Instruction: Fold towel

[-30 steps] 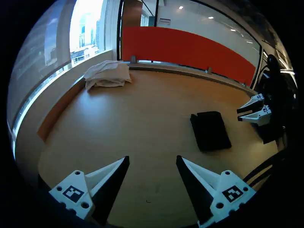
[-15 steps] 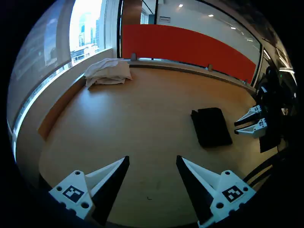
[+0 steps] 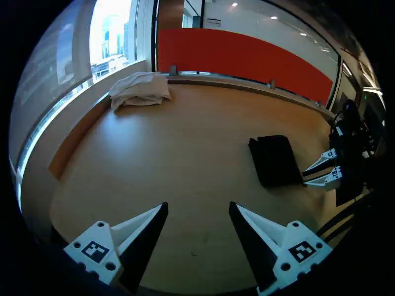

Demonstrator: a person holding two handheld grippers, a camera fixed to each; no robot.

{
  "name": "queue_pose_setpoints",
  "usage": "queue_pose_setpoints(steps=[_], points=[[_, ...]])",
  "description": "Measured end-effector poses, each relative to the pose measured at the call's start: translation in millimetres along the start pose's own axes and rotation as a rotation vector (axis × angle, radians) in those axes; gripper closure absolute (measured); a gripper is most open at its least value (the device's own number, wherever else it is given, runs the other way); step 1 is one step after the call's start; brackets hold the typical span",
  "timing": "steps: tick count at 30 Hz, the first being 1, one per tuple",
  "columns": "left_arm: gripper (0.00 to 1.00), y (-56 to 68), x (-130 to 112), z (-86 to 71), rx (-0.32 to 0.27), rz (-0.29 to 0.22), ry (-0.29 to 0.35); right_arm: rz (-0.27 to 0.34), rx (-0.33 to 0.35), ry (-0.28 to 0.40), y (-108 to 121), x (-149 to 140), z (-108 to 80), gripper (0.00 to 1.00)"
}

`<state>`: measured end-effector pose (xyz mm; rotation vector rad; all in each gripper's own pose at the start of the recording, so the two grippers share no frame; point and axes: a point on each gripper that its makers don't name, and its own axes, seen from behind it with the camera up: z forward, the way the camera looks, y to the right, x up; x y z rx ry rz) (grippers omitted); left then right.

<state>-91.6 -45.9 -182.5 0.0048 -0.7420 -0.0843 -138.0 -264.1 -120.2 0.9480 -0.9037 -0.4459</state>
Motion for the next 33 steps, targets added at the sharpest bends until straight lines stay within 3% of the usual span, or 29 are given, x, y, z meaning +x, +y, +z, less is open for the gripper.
queue_pose_setpoints(steps=[6, 12, 21, 33], points=[[0.09, 0.6, -0.5, 1.0, -0.002, -0.004, -0.001, 0.001, 0.003, -0.011, 0.1, -4.0, 3.0, 0.55], [0.09, -0.1, -1.7, 1.2, -0.001, -0.004, -0.002, 0.008, -0.002, -0.011, 2.0, -4.4, 6.0, 0.78], [0.09, -0.9, -1.0, 2.6, -0.001, -0.005, -0.001, -0.003, 0.007, -0.016, -0.3, -3.4, 6.0, 0.96], [0.09, 0.5, 2.1, 2.9, -0.003, -0.004, 0.005, -0.026, 0.015, -0.011, -3.6, 5.2, 3.0, 0.98]])
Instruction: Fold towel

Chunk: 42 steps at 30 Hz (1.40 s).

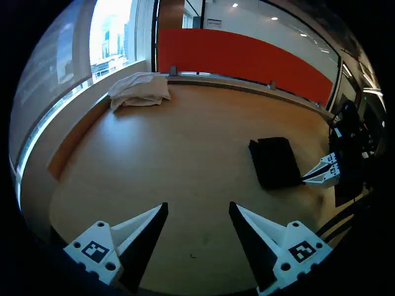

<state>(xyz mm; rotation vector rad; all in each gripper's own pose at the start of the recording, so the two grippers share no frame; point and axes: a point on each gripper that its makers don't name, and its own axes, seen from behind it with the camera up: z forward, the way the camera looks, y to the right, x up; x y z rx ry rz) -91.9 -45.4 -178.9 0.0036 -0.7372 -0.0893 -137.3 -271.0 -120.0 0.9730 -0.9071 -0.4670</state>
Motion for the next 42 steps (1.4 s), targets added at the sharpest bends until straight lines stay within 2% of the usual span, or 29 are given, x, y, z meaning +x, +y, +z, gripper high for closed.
queue_pose_setpoints(steps=[10, 32, 36, 42], points=[[0.09, 0.6, 5.7, 1.0, -0.004, 0.000, 0.012, -0.011, -0.010, 0.073, 5.9, 36.1, -20.6, 0.98], [0.08, 11.8, 47.2, 2.5, -0.024, 0.012, 0.091, -0.052, -0.112, 0.318, 51.6, 165.3, -108.1, 0.98], [0.09, 13.9, 53.9, 3.0, -0.027, 0.017, 0.101, -0.050, -0.124, 0.347, 58.7, 179.3, -121.1, 0.98], [0.09, 17.2, 58.6, 4.1, -0.031, 0.024, 0.105, -0.045, -0.132, 0.363, 66.6, 188.1, -130.6, 0.98]])
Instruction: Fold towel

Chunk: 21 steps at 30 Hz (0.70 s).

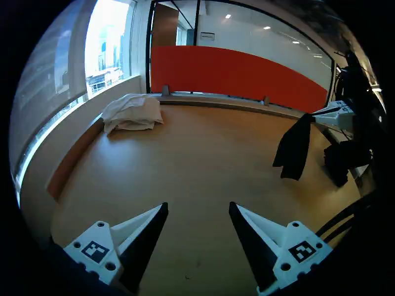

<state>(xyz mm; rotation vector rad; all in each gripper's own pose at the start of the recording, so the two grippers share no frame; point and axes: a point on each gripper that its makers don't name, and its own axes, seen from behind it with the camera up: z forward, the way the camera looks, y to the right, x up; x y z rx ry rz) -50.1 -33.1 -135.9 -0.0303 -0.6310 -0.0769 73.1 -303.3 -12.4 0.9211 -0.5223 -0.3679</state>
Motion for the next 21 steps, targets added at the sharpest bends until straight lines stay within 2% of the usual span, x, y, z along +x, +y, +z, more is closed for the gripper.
queue_pose_setpoints(steps=[13, 21], points=[[0.09, 4.8, 8.1, 4.9, -0.009, 0.016, 0.005, 0.012, -0.017, 0.034, 19.2, 20.1, -9.5, 0.98], [0.09, 7.2, 13.4, 7.4, -0.013, 0.026, 0.007, 0.017, -0.039, 0.038, 35.8, 23.0, -22.4, 0.98]])
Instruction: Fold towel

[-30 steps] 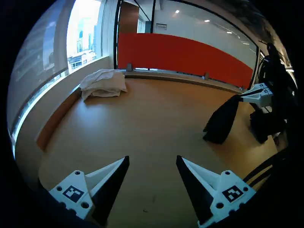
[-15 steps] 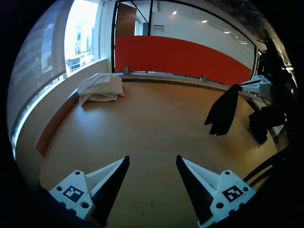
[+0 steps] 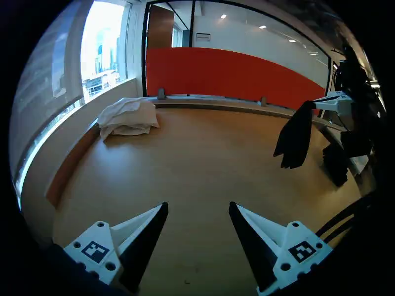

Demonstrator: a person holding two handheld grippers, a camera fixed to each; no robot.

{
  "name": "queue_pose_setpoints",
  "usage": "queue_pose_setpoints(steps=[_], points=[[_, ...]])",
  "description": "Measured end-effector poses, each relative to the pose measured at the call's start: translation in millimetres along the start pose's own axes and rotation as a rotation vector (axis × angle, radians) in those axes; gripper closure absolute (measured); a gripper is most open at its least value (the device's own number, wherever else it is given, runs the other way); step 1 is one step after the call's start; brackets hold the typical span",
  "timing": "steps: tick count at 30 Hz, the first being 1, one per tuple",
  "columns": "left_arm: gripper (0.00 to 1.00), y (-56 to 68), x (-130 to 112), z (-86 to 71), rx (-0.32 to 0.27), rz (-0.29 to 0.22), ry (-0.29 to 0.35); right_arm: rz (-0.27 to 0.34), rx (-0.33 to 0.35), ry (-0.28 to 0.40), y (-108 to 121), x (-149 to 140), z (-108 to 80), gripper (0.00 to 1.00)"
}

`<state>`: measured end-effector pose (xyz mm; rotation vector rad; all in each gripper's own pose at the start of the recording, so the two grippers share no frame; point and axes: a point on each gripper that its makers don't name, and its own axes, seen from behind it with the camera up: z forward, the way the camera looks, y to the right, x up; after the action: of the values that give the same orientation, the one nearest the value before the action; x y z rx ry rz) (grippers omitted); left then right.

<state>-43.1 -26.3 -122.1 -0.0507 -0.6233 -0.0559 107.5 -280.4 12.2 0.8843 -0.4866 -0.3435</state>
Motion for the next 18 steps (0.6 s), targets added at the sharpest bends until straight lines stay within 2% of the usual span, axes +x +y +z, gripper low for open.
queue_pose_setpoints(steps=[10, 18], points=[[0.09, 0.9, 3.4, 1.9, 0.003, 0.014, -0.003, 0.036, -0.034, 0.009, 35.5, -0.7, -28.6, 0.98], [0.09, 4.1, 3.9, 4.1, 0.007, 0.022, -0.013, 0.081, -0.073, 0.000, 75.2, -12.6, -55.1, 0.98]])
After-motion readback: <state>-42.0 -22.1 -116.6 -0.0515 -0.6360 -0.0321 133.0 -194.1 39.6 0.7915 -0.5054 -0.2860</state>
